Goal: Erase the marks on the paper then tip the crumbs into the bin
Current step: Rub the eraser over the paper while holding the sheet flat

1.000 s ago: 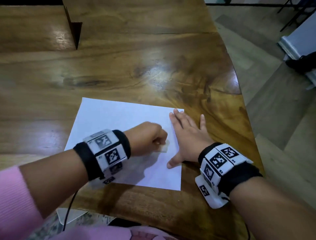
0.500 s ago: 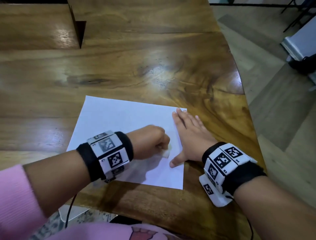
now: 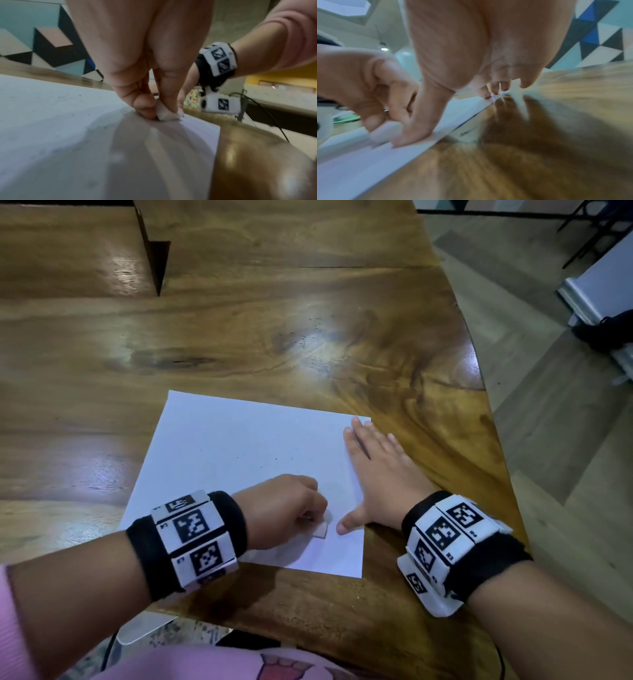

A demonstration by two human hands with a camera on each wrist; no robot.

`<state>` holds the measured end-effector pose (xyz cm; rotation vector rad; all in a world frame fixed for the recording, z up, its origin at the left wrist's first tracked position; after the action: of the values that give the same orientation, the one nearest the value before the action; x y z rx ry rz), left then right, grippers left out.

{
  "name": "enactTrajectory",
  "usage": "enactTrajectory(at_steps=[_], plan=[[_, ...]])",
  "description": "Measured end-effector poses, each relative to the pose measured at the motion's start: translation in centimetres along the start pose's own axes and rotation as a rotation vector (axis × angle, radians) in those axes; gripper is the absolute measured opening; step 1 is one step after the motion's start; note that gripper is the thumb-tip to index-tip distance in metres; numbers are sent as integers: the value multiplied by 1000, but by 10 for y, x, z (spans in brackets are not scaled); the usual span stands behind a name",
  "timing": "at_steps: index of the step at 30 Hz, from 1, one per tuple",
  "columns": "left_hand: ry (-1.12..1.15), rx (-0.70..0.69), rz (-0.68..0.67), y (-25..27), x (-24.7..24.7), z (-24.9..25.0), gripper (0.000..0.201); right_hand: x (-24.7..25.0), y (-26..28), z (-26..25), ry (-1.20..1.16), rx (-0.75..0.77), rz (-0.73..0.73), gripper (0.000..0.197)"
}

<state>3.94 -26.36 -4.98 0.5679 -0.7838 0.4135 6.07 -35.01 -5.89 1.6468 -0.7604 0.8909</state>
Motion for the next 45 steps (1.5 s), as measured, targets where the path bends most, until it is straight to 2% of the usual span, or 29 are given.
enactTrajectory(at_steps=[2, 6, 8, 10, 11, 13, 14, 16, 19, 20, 22, 25, 26, 27, 31, 35, 38, 45], plan=[[38, 50, 3, -3, 6, -6, 4, 2, 4, -2, -19, -6, 21, 138], [5, 203, 196, -20, 44, -26, 7, -1, 9, 0, -53, 14, -2, 140], [3, 200, 233, -20, 46, -27, 6, -5, 9, 3, -65, 28, -16, 142], [32, 125, 180, -10, 34, -19, 10, -7, 9, 6, -93, 29, -15, 143], [44, 93, 99, -3, 22, -14, 14, -8, 9, 7, -104, 31, -11, 144], [54, 62, -92, 9, -4, -7, 7, -9, 8, 8, -112, 36, -13, 144], [48, 47, -129, 12, -10, -5, 3, -10, 7, 9, -112, 38, -17, 144], [52, 32, -56, 6, -1, -4, 5, -14, 5, 11, -108, 42, -31, 144], [22, 75, 167, -12, 27, -9, 5, -18, 4, 12, -104, 47, -44, 145], [14, 85, 199, -14, 31, -10, 5, -18, 4, 12, -106, 47, -44, 145], [3, 35, 162, -9, 23, -6, 10, -17, 5, 12, -106, 48, -45, 144], [12, -2, -68, 9, -5, 2, 8, -16, 4, 12, -98, 47, -39, 144], [17, 9, -106, 9, -6, 1, 7, -16, 4, 12, -96, 48, -38, 144], [8, 18, -94, 4, -2, 2, 7, -15, 4, 11, -96, 48, -35, 144], [-15, 120, 125, -27, 32, -1, 6, -14, 5, 10, -96, 48, -30, 143], [-73, 50, 17, -11, 7, 8, 9, -12, 4, 12, -91, 51, -34, 143], [-93, 28, 31, 3, -2, 11, 8, -8, 5, 10, -50, 63, -34, 141], [-7, 86, 42, 2, -2, 4, 8, 33, -11, 24, 77, 93, 27, 109]])
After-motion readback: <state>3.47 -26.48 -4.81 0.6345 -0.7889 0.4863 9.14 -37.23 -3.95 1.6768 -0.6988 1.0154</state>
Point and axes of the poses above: each hand's wrist, its own y-axis away from the middle knuckle, its own x-axis out of the back of the hand, z = x × y, the point moved 9 cm from there along -y, towards the middle knuckle, and after that the axes turned 3 degrees about -x, right-handed, at the moved point
